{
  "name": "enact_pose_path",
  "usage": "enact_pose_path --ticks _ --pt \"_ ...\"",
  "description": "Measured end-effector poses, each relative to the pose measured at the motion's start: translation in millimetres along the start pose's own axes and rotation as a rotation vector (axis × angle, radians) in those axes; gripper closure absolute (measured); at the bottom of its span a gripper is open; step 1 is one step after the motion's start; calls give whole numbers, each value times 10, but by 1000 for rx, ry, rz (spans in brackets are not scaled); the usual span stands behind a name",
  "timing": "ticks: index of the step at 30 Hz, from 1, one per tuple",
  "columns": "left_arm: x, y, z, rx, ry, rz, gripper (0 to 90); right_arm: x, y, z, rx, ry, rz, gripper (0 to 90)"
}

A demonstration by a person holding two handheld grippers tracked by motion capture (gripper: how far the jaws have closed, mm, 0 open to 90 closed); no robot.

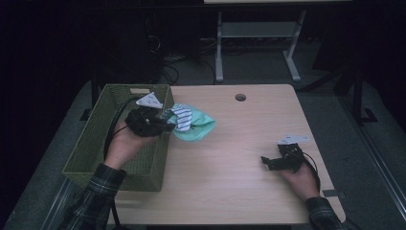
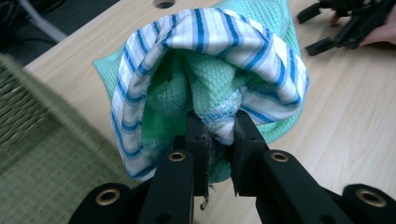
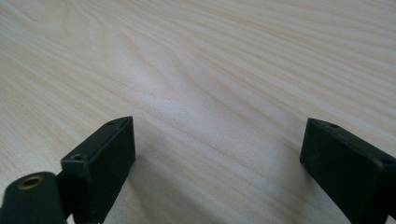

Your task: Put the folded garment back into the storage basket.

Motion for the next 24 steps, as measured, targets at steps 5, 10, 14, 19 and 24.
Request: enact_pose_path --ticks 5,10,14,19,24 --pt "113 -108 -141 5 53 -42 790 1 0 0 0 0 0 98" --pt "232 -246 -270 18 107 -80 790 1 0 0 1 1 0 96" --pt "319 -366 -351 25 140 -107 790 7 -1 1 5 4 1 85" --pt "389 -501 -427 24 172 -142 790 15 -2 7 9 10 -1 66" --pt "453 -666 -484 40 204 -170 790 13 2 19 15 11 -12 42"
Point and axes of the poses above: each handheld gripper's, and its own axes: z roughly forward along the jaws, y roughly out of its top, x roughly to its left, the point moved 6 cm from there along z, roughly forward along the jaws, and after that the axes turned 8 degrees about z, right-handed, at the moved point
